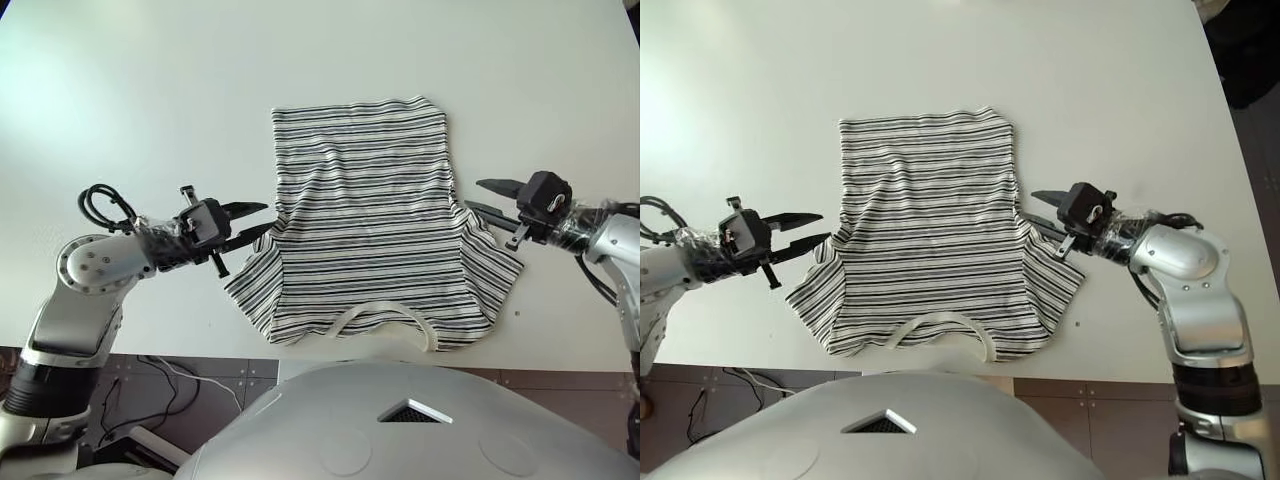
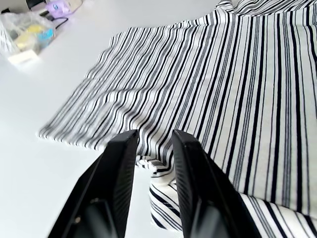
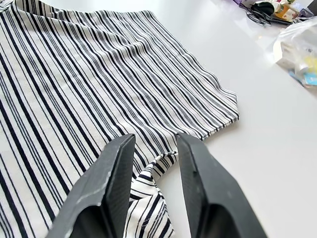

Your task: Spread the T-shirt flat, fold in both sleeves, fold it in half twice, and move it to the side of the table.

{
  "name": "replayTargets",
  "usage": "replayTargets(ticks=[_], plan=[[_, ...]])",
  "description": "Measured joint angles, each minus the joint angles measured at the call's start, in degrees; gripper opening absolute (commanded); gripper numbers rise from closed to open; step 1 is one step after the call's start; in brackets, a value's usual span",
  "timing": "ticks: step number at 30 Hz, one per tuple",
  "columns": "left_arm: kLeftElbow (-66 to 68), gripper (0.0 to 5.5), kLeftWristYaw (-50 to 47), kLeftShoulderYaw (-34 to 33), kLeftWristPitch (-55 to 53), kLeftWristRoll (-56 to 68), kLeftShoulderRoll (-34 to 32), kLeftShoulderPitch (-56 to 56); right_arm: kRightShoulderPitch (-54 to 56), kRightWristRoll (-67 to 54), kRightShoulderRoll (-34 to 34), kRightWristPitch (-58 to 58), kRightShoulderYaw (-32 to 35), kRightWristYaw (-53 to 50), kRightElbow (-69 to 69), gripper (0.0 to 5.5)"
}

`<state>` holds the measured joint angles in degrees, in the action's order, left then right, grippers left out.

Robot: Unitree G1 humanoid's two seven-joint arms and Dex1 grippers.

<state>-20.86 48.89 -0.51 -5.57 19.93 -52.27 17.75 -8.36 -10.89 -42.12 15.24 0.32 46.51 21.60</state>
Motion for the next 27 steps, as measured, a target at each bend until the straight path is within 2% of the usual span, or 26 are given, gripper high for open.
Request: replayTargets(ticks=[5,8,13,17,22,27], plan=[[-0.8,1.28,-4.0,4.5,-4.3,-2.9,6.3,-3.7,14.3,4.4,6.7,-3.6,-6.1,-2.7,-14.5,1.51],[-0.5,1.28,-7.3,6.0,-5.2,-4.6,11.0,-8.0,23.6,9.1,10.3,-10.6,-10.3,-3.3,-30.3,1.51],[2.5,1.28,-7.0,6.7,-4.8,-7.0,12.1,-10.4,34.8,15.9,14.9,-23.1,-13.5,-7.1,-59.1,1.51],[4.3,1.28,-5.7,7.2,-2.8,-8.6,12.1,-12.0,42.2,21.0,15.7,-31.7,-15.2,-12.5,-75.9,1.51],[6.9,1.28,-6.0,6.9,-0.6,-11.9,12.1,-14.0,45.6,25.0,15.5,-36.3,-16.6,-18.8,-85.1,1.51],[7.9,1.28,-5.8,6.0,-1.9,-13.7,10.8,-12.5,45.1,24.4,14.0,-37.3,-14.6,-19.1,-85.5,1.51]])
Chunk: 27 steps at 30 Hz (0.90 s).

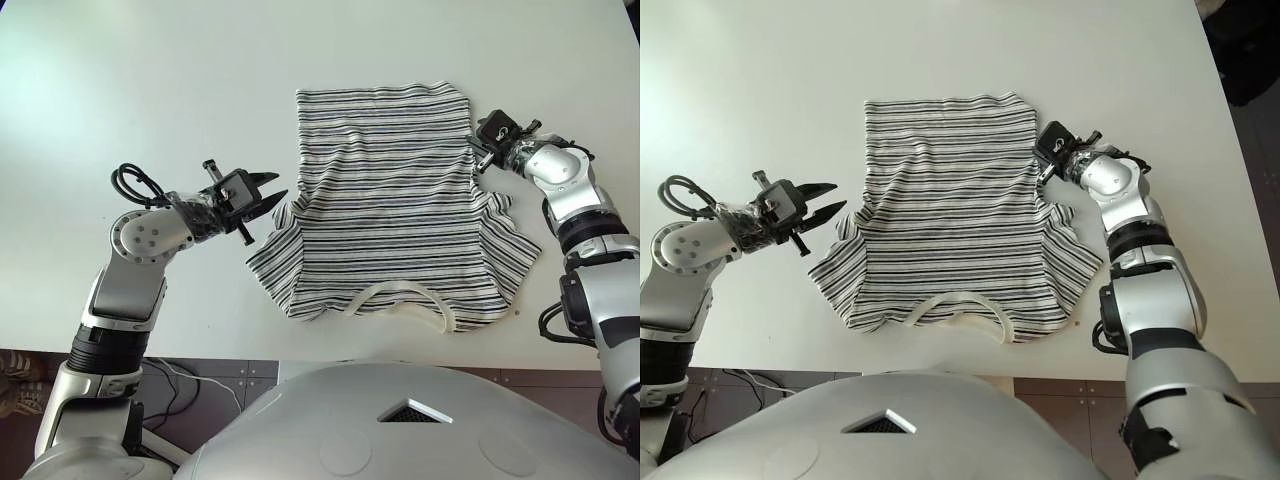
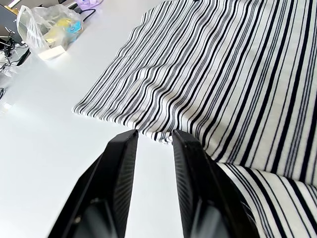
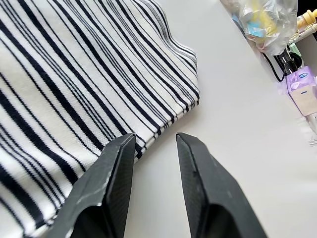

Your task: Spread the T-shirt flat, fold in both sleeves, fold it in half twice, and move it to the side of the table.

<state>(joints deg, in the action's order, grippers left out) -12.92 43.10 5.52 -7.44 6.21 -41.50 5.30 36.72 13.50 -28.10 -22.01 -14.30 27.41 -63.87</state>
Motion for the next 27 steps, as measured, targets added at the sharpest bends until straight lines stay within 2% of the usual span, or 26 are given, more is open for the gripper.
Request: replayTargets(ticks=[4,8,13,15,20,27], plan=[[-4.8,1.28,0.1,-9.4,-12.5,11.2,0.3,5.9,-9.9,-6.5,-4.3,1.2,6.4,3.6,15.4,1.51],[-9.4,1.28,-0.1,-17.9,-22.8,20.9,0.6,13.4,-25.0,-15.0,-9.4,8.8,18.3,4.1,41.2,1.51],[-14.4,2.09,0.6,-27.8,-31.0,26.8,1.0,29.7,-45.1,-22.8,-10.5,22.4,34.6,2.9,70.3,1.56],[-17.0,2.09,0.2,-31.1,-35.2,30.6,2.0,33.6,-49.7,-24.7,-10.5,27.4,38.9,1.7,77.6,1.56],[-21.6,2.09,-5.0,-29.9,-39.6,33.1,6.4,35.4,-50.7,-25.2,-10.4,33.0,40.4,0.7,82.2,1.56],[-22.0,2.09,-16.2,-23.4,-39.6,33.3,18.3,34.3,-44.5,-24.9,-12.1,35.4,37.4,2.5,81.6,1.56]])
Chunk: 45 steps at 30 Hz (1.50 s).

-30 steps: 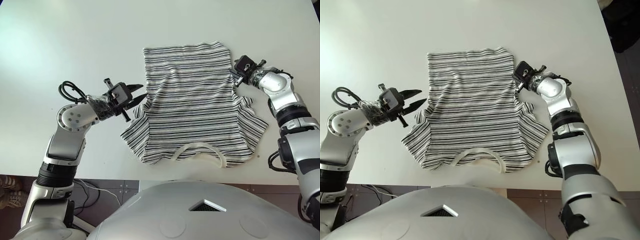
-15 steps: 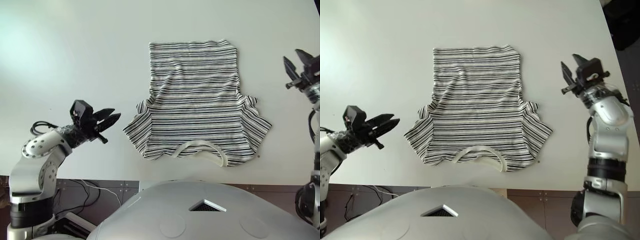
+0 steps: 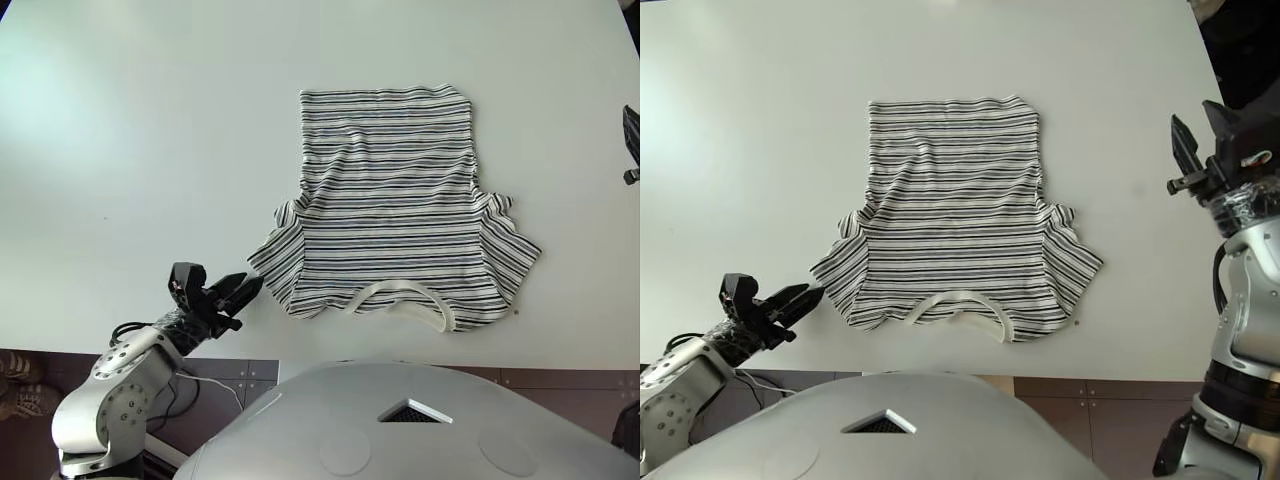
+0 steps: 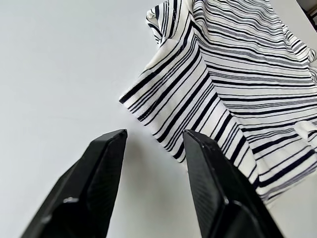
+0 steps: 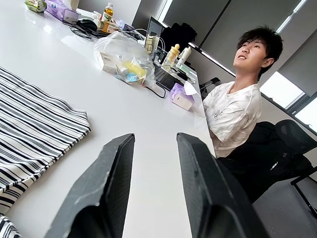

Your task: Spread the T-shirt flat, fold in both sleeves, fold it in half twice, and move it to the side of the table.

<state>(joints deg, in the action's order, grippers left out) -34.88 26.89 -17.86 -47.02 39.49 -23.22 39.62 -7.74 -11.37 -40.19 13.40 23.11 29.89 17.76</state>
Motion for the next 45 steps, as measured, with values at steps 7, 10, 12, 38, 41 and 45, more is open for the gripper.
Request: replayTargets(ticks=[7,10,12,38,41,45], plan=[[2.2,1.88,-5.3,0.2,1.3,0.6,5.3,-2.9,2.1,0.2,-0.9,0.3,-1.2,1.2,-1.3,1.56],[3.2,1.27,-6.1,0.2,0.6,2.1,6.0,-4.2,2.3,0.3,-0.9,0.4,-1.6,1.2,-1.3,1.56],[3.7,0.87,-6.6,-0.1,0.1,2.9,6.3,-4.6,2.5,0.4,-0.9,0.4,-1.9,1.2,-1.4,1.56],[-6.5,0.12,-2.5,3.5,-0.9,4.8,-5.5,-14.3,2.6,1.2,-0.1,0.8,-4.2,-1.2,1.3,1.56],[-9.2,0.12,-1.0,8.1,0.3,1.7,-8.9,-15.6,2.6,1.5,0.4,1.0,-4.7,-1.3,1.3,1.56],[-9.4,0.12,-0.6,13.6,0.4,-3.2,-12.1,-18.1,3.1,2.2,0.9,1.4,-5.9,-1.4,1.3,1.56]])
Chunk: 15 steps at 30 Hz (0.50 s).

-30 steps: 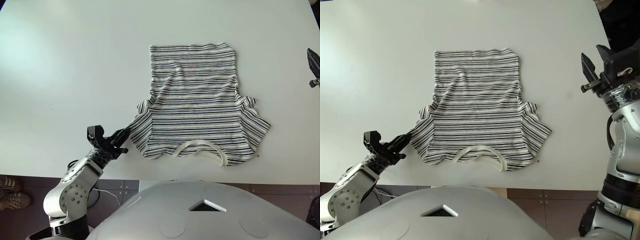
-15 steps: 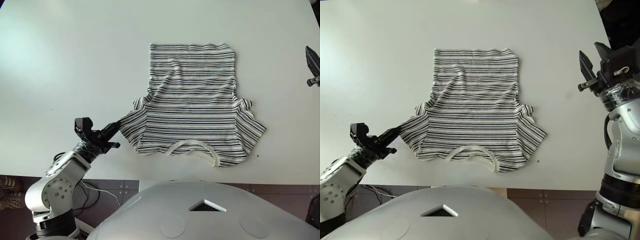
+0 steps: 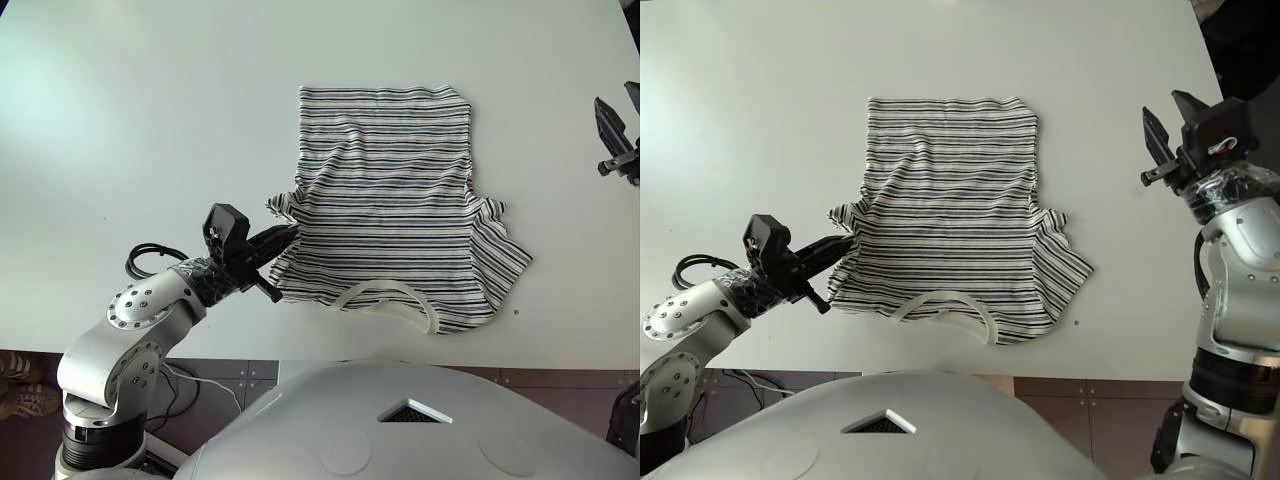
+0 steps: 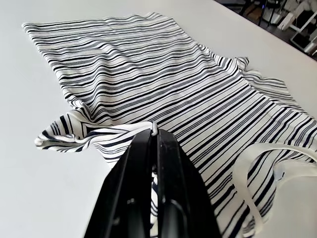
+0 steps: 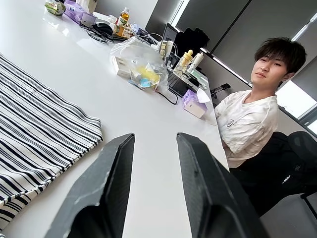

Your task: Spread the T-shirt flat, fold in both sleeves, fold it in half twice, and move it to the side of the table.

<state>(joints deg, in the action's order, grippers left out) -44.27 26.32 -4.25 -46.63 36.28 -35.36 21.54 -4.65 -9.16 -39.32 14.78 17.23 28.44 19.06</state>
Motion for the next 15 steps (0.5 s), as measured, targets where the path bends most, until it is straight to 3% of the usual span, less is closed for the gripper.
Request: replayTargets(ticks=[7,15], plan=[[0.8,0.12,2.1,12.6,2.2,-10.6,-4.9,-6.0,2.8,0.2,0.6,0.2,-2.4,0.0,-0.7,1.56],[3.2,0.12,12.2,11.5,3.9,-7.7,-9.4,-5.7,3.2,0.3,0.7,0.2,-2.8,0.0,-0.8,1.56]])
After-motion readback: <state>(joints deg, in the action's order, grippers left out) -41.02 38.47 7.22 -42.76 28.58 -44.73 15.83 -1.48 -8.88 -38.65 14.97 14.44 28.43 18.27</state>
